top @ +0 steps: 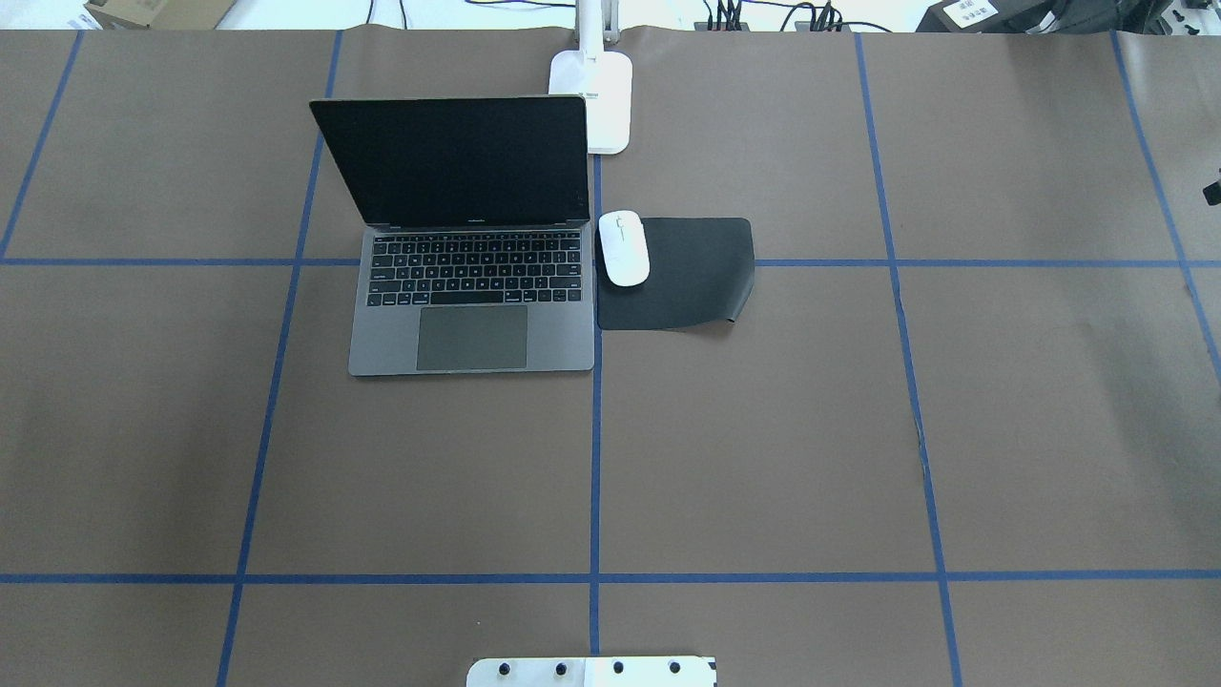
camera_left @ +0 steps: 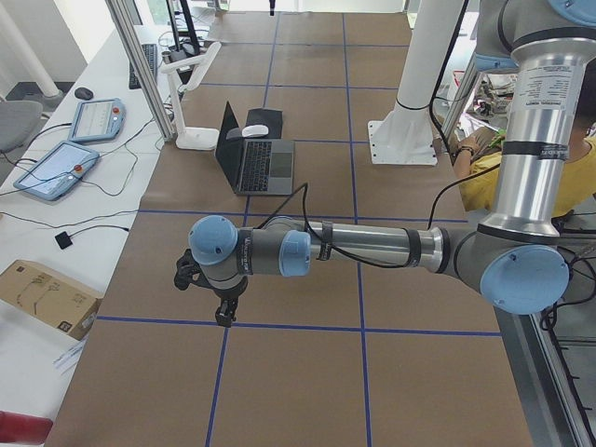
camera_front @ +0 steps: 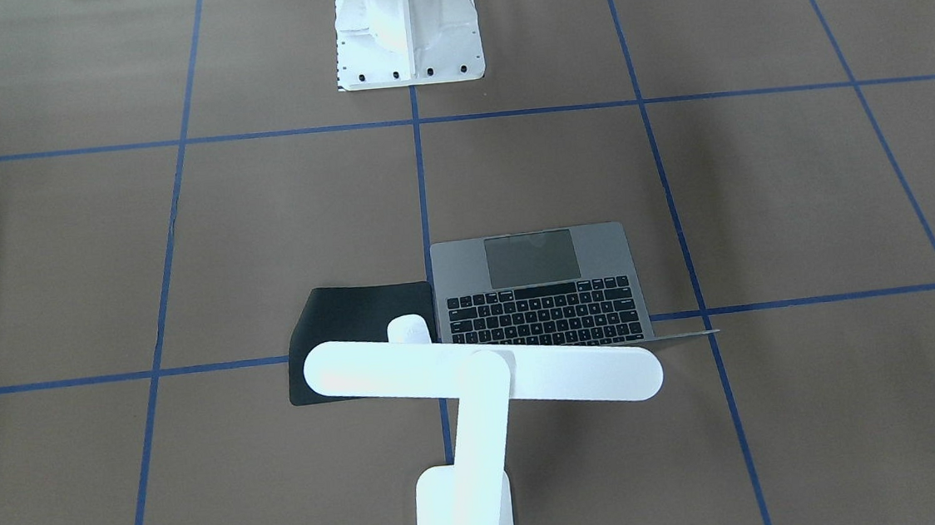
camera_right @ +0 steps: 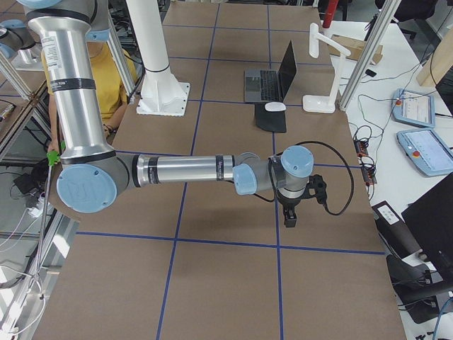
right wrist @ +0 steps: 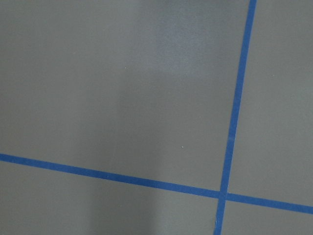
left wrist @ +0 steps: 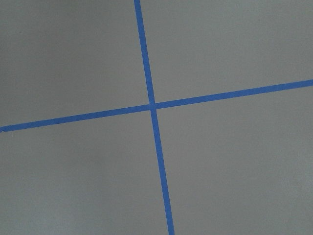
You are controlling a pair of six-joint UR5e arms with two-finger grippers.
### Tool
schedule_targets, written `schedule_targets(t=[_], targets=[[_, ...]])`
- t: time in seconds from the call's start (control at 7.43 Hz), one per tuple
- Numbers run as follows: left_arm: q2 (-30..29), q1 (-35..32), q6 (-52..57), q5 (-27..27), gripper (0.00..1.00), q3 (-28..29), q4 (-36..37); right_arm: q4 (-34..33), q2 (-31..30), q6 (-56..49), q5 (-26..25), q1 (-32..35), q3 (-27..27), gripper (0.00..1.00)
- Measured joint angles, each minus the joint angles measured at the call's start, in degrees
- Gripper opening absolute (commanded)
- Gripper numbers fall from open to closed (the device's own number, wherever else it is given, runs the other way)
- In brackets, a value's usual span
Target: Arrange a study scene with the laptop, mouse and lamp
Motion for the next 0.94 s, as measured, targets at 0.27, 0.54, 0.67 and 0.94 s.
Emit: schedule_targets(t=[0.27, 0.54, 0.67, 0.94], targets=[[0.1, -0.1, 0.0, -0.2, 1.00, -0.3, -0.4, -3.8, -1.6, -0.7, -0.7, 2.6, 1.6, 1.00], [0.1, -0.2, -0.1, 0.1, 1.00, -0.7, -0.5, -4.7, -6.0, -0.5, -5.4, 2.7, 5.8, 1.00], [0.1, -0.2, -0.1, 0.1, 1.00, -0.8, -0.5, -4.9, -7.3, -0.4, -6.6, 2.6, 7.1, 1.00], [0.3, -0.2, -0.1, 0.1, 1.00, -0.8, -0.5, -4.8, -8.3, -0.3, -5.3, 2.4, 7.7, 1.00]])
